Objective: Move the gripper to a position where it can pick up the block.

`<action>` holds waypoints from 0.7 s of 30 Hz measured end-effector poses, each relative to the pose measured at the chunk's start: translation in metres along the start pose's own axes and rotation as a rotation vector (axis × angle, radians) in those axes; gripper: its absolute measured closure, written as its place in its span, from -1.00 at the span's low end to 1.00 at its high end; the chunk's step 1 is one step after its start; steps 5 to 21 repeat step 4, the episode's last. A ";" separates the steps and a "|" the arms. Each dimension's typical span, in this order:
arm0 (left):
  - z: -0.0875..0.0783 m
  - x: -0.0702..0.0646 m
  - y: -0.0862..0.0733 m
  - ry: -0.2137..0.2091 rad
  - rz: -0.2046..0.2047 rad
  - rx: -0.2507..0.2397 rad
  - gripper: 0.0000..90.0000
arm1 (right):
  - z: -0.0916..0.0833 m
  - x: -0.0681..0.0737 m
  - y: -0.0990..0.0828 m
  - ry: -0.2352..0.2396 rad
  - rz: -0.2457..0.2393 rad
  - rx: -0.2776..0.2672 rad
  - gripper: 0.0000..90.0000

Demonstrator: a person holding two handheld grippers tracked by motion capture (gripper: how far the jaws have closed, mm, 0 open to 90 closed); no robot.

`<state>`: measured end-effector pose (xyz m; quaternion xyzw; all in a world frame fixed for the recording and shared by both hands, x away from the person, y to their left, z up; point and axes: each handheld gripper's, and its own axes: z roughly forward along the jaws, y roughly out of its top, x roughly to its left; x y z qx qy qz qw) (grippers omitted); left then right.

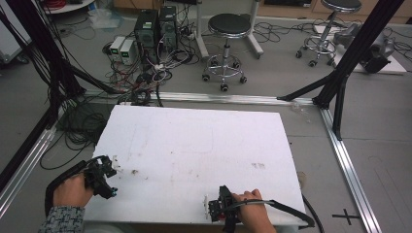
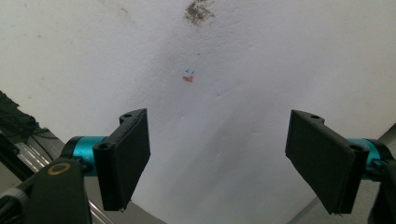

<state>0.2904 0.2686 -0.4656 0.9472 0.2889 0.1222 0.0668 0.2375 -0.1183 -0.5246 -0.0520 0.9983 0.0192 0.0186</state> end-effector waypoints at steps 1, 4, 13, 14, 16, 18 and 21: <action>0.000 0.000 0.000 -0.001 0.000 0.000 -0.51 | 0.000 0.000 0.000 0.000 0.005 -0.001 -0.94; 0.001 0.000 0.000 0.000 0.002 0.003 -0.50 | -0.001 -0.001 0.000 -0.005 -0.014 -0.021 -0.94; 0.001 0.000 0.000 0.000 0.002 0.003 -0.50 | -0.001 -0.001 0.000 -0.005 -0.014 -0.021 -0.94; 0.001 0.000 0.000 0.000 0.002 0.003 -0.50 | -0.001 -0.001 0.000 -0.005 -0.014 -0.021 -0.94; 0.001 0.000 0.000 0.000 0.002 0.003 -0.50 | -0.001 -0.001 0.000 -0.005 -0.014 -0.021 -0.94; 0.001 0.000 0.000 0.000 0.002 0.003 -0.50 | -0.001 -0.001 0.000 -0.005 -0.014 -0.021 -0.94; 0.001 0.000 0.000 0.000 0.002 0.003 -0.50 | -0.001 -0.001 0.000 -0.005 -0.014 -0.021 -0.94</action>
